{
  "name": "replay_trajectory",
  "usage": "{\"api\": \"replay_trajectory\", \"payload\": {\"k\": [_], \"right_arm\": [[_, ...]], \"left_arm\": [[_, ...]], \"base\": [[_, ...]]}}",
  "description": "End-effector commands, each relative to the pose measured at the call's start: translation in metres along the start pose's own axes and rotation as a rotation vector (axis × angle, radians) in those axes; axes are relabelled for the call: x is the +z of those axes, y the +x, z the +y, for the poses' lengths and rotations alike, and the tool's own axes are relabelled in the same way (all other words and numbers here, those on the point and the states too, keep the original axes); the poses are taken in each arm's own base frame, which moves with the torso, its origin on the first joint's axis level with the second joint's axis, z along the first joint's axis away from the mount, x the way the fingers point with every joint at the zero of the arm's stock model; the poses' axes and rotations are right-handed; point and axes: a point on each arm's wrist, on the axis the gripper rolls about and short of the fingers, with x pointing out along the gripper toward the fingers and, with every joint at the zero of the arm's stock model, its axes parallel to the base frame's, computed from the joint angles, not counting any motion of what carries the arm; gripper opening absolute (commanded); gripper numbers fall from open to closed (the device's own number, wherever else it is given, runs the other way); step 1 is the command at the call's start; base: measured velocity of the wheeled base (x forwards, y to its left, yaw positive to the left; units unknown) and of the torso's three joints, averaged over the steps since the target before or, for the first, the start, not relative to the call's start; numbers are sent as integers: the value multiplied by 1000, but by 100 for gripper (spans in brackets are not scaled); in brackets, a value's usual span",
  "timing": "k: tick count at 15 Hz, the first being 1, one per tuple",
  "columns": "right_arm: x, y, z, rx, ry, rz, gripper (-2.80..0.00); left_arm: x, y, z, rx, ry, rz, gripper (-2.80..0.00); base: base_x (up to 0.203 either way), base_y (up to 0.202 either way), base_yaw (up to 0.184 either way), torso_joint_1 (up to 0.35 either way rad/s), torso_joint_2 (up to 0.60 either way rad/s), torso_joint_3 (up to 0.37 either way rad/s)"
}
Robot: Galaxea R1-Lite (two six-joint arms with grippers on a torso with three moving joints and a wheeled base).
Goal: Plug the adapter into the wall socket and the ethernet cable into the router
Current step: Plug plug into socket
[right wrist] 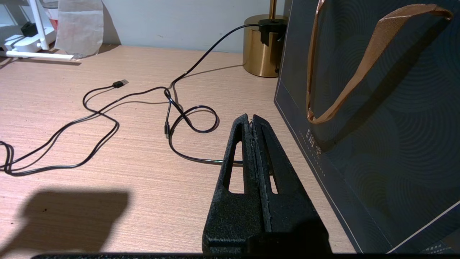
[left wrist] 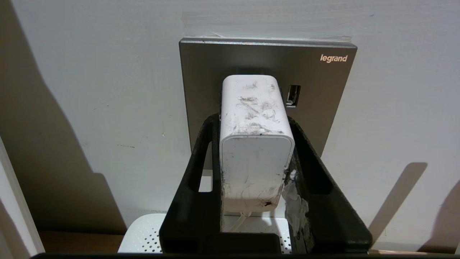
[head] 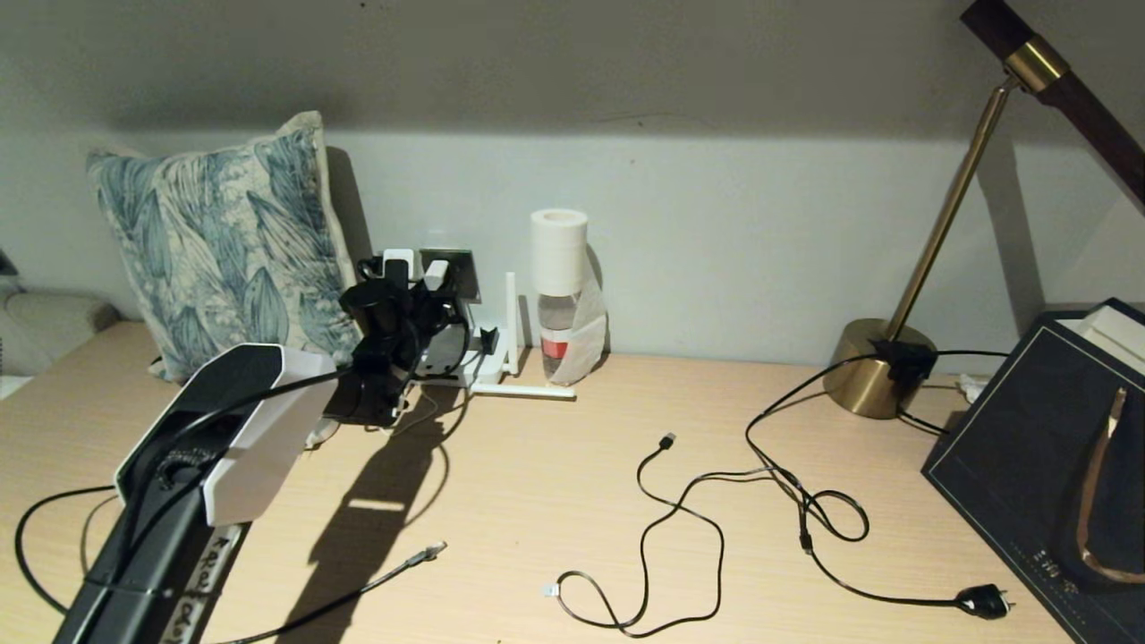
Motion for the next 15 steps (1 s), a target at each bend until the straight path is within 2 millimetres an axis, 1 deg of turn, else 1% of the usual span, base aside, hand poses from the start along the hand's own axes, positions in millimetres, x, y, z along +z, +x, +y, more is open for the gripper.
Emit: {"api": "replay_trajectory", "payload": {"k": [1, 15], "right_arm": [[-7, 2, 0, 0, 0, 25, -280], [-7, 2, 0, 0, 0, 25, -280]], "left_arm": [[-6, 0, -1, -4, 0, 8, -280], [-6, -1, -4, -25, 1, 6, -280]], "base": [[0, 0, 0, 0, 0, 0], [0, 0, 0, 0, 0, 0]]}}
